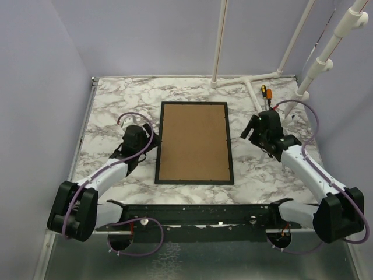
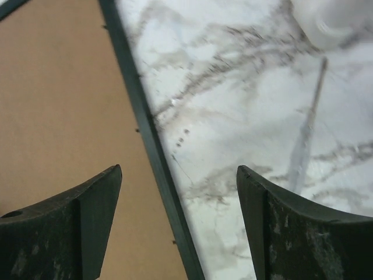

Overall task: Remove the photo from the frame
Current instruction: Adjust the photo frame at the center of the board, then pick up the screwdriver from the center of the board.

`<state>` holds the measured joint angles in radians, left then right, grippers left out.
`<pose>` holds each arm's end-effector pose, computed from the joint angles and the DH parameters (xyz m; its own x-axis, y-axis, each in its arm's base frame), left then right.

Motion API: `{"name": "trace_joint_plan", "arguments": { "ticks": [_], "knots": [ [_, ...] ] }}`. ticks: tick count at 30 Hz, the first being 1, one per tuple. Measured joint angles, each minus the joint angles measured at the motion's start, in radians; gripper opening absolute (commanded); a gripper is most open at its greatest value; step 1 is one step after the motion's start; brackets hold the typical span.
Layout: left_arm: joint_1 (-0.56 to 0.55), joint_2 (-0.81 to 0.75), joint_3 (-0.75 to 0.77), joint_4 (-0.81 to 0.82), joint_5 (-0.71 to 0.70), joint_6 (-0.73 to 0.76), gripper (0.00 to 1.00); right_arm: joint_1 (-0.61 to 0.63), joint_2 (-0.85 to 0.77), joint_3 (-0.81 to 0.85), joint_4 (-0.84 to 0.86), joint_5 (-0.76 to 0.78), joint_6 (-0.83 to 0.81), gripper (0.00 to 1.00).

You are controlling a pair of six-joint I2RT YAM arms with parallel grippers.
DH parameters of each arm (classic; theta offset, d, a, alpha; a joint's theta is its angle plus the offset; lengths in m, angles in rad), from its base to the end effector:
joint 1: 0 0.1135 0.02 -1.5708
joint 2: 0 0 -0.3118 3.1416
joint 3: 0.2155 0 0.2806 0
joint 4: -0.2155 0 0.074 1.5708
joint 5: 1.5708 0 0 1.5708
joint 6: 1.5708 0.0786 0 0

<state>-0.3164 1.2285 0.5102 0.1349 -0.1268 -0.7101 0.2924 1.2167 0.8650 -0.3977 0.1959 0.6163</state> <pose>0.2768 -0.0802 0.1883 -0.5328 -0.5060 -0.6783 -0.1833 0.8515 -0.4913 0.2922 0.0720 0.2649 -0.6168 0.4064 -0.6741 0.2577 0.9135 0.3150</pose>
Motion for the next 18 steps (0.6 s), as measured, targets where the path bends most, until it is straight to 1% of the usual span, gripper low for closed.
{"name": "trace_joint_plan", "arguments": {
  "ticks": [1,2,4,5,10,18],
  "knots": [
    [0.0,-0.012,-0.001,-0.007,-0.01,-0.005,0.97,0.0,-0.028,-0.029,-0.018,0.023,0.022,0.74],
    [0.0,-0.024,-0.001,-0.014,-0.021,-0.011,0.99,0.0,-0.046,-0.053,-0.034,0.045,0.043,0.72],
    [0.0,-0.038,0.0,-0.037,-0.043,-0.029,0.99,-0.002,-0.055,-0.086,-0.07,0.083,0.089,0.7],
    [0.0,-0.048,0.003,-0.076,-0.071,-0.049,0.99,-0.004,-0.052,-0.103,-0.085,0.101,0.11,0.69],
    [0.0,-0.071,0.005,-0.185,-0.149,-0.09,0.99,-0.005,-0.01,-0.134,-0.145,0.137,0.194,0.69],
    [0.0,-0.121,0.005,-0.239,-0.176,-0.09,0.99,-0.011,0.053,-0.14,-0.186,0.177,0.257,0.68]
  ]
}}
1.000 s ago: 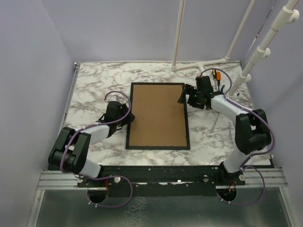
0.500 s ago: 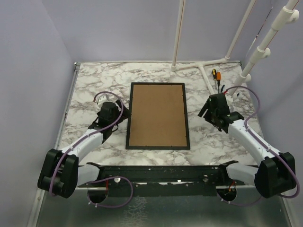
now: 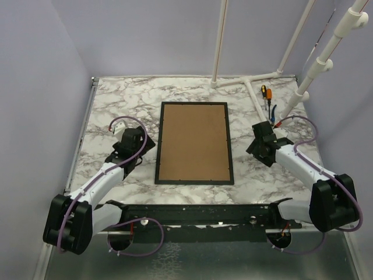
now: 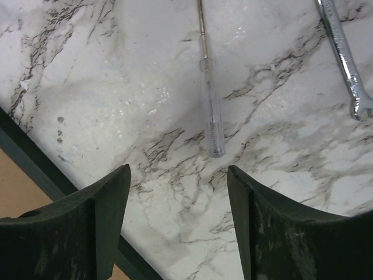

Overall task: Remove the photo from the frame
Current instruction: Pick up the screwdriver from the center of the board.

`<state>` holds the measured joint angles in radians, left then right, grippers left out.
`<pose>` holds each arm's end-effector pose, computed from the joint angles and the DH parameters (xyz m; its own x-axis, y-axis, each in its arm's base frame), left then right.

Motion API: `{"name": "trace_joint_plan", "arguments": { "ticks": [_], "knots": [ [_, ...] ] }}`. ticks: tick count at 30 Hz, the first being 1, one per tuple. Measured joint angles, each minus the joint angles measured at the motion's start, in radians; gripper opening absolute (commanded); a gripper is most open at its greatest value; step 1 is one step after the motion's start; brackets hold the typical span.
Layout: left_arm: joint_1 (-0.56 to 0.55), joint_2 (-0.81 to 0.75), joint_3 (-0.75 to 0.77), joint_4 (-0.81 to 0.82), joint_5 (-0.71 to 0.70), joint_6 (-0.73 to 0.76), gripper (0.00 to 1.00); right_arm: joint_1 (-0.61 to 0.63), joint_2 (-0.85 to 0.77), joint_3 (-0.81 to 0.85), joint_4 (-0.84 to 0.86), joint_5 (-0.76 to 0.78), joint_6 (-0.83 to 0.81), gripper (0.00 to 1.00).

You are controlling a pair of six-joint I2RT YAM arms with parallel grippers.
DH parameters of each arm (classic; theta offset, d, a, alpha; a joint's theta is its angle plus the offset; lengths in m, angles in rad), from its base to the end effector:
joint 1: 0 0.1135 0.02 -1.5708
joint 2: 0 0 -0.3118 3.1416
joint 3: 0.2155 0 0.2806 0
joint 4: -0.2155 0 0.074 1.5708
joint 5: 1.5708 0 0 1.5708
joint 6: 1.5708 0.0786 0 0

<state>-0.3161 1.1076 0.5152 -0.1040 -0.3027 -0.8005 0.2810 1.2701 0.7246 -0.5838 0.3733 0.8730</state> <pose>0.2505 -0.0573 0.1936 -0.4815 -0.5633 -0.6714 -0.3823 0.8244 -0.4174 0.2539 0.0435 0.1873 -0.6413 0.5575 -0.5272 0.5959 0.7947 0.1156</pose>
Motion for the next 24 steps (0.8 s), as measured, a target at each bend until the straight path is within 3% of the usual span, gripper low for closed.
{"name": "trace_joint_plan", "arguments": {
  "ticks": [9,19,24],
  "knots": [
    [0.0,-0.053,-0.002,-0.003,-0.014,0.001,0.99,-0.054,0.01,0.0,-0.035,0.05,-0.011,0.64],
    [0.0,-0.055,-0.004,-0.004,-0.016,0.001,0.99,-0.126,0.077,-0.027,0.04,-0.021,-0.093,0.56],
    [0.0,-0.06,-0.006,-0.004,-0.016,0.001,0.99,-0.127,0.117,-0.027,0.067,-0.043,-0.111,0.35]
  ]
}}
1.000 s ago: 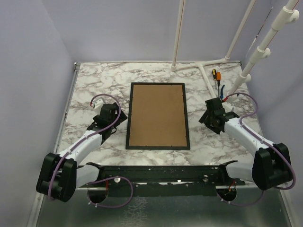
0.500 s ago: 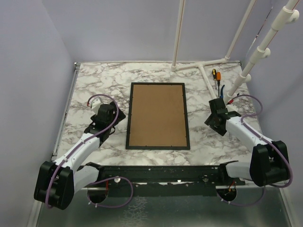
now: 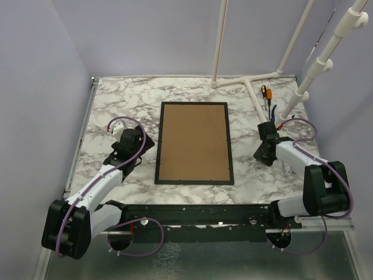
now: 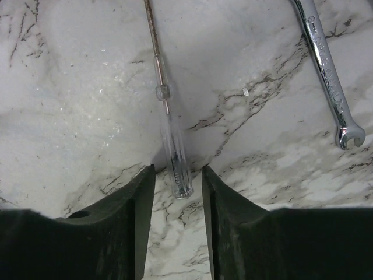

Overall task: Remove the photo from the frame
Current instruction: Pick up the screwdriver from the center of the board.

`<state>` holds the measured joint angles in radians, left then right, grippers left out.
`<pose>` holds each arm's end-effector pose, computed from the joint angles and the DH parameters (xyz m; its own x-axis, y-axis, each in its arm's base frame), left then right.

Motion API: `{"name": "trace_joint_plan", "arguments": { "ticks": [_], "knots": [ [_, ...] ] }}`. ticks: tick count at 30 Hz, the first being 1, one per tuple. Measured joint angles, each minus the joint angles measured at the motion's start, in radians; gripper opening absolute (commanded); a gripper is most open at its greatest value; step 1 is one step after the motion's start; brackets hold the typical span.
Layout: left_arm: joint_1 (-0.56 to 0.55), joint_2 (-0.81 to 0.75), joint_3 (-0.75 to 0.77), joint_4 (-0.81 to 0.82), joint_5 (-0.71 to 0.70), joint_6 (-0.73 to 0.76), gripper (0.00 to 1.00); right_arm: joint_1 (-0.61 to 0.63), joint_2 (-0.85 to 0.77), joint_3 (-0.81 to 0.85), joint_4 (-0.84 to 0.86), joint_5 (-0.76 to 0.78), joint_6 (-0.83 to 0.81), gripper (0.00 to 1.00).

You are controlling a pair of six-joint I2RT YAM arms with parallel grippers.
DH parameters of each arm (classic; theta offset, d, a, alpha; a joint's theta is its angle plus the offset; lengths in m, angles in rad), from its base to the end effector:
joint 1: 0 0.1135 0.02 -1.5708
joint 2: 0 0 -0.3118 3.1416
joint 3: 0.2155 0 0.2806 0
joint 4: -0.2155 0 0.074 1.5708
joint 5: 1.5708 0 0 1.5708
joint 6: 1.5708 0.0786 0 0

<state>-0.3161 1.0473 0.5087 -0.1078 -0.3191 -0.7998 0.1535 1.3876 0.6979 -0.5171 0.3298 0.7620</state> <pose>0.2442 -0.0539 0.2049 -0.4399 -0.5726 -0.6918 -0.3707 0.8174 -0.4408 0.2664 0.0155 0.1533 -0.6893 0.5543 -0.4665 0.6153 0.7878 0.0268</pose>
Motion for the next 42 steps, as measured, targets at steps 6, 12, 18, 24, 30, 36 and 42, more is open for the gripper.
{"name": "trace_joint_plan", "arguments": {
  "ticks": [6,12,18,24,30,36,42],
  "knots": [
    [0.0,0.001,0.002,0.0,0.007,0.0,0.99,-0.004,0.017,0.0,0.021,-0.021,-0.007,0.01],
    [0.0,0.021,0.029,0.001,0.058,0.001,0.99,-0.005,-0.014,0.0,-0.015,-0.079,-0.005,0.01],
    [-0.003,0.029,0.04,0.098,0.29,0.009,0.98,-0.005,-0.141,0.045,-0.109,-0.334,-0.031,0.0],
    [-0.06,0.021,0.039,0.289,0.498,-0.02,0.96,-0.004,-0.348,0.099,-0.124,-0.587,-0.162,0.01],
    [-0.199,0.059,0.084,0.403,0.609,-0.036,0.9,0.032,-0.438,0.103,0.027,-0.907,-0.231,0.01],
    [-0.282,0.081,0.161,0.482,0.657,-0.081,0.75,0.215,-0.402,0.102,0.17,-1.03,-0.275,0.01],
    [-0.302,0.114,0.183,0.519,0.693,-0.111,0.62,0.275,-0.316,0.123,0.23,-1.07,-0.312,0.01]
  ]
}}
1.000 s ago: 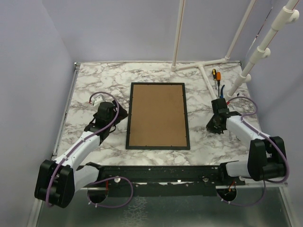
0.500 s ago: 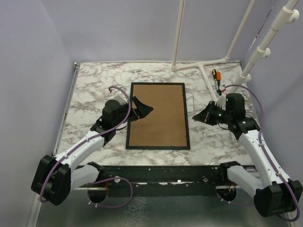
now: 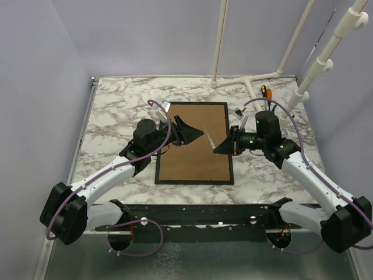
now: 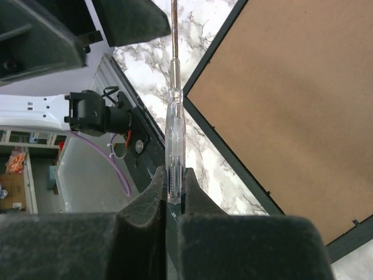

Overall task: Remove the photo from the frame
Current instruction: Pick up the screwdriver from the center of the board.

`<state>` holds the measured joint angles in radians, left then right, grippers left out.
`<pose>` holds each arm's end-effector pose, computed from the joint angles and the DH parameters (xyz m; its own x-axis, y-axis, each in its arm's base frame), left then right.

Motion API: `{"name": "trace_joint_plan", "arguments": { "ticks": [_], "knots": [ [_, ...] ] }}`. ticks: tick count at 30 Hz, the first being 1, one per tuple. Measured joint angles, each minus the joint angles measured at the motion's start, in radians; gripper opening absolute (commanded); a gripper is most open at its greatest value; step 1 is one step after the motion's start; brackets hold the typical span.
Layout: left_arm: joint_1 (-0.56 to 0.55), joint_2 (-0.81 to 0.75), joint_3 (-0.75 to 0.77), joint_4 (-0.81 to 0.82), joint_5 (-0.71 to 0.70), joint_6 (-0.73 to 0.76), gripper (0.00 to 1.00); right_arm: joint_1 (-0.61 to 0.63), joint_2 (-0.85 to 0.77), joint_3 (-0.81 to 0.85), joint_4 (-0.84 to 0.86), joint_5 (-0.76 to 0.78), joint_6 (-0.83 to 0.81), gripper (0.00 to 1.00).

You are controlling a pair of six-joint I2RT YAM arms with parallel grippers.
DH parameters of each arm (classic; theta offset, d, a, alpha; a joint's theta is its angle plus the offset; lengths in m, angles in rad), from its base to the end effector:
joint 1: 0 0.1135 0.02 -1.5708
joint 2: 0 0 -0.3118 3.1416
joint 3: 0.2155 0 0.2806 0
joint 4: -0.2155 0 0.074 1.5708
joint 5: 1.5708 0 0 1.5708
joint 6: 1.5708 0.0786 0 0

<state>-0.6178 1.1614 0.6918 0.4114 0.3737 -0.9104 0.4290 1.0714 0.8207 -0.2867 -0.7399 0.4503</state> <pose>0.2397 -0.2055 0.3204 -0.6896 -0.4119 -0.5956 0.4756 0.3626 -0.8014 0.2185 0.1582 0.3097 -0.7821 -0.0042 -0.6232 -0.5482 0.4804 0.6846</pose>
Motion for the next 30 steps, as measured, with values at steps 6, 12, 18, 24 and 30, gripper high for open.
{"name": "trace_joint_plan", "arguments": {
  "ticks": [6,12,18,24,30],
  "knots": [
    [-0.011,0.028,0.0,0.002,0.015,-0.013,0.56,0.035,0.018,0.025,0.021,-0.011,-0.016,0.01],
    [-0.029,0.071,0.012,0.011,0.035,-0.021,0.43,0.059,0.04,0.049,0.034,-0.015,-0.033,0.01],
    [-0.039,0.087,0.026,0.014,0.045,-0.029,0.16,0.08,0.05,0.049,0.035,-0.016,-0.034,0.01],
    [-0.044,0.087,0.036,0.036,0.051,-0.059,0.0,0.082,0.056,0.049,0.042,-0.012,-0.052,0.63],
    [-0.044,0.071,0.009,0.066,-0.014,-0.104,0.0,0.083,0.035,0.026,0.126,0.005,0.002,0.93]
  ]
}}
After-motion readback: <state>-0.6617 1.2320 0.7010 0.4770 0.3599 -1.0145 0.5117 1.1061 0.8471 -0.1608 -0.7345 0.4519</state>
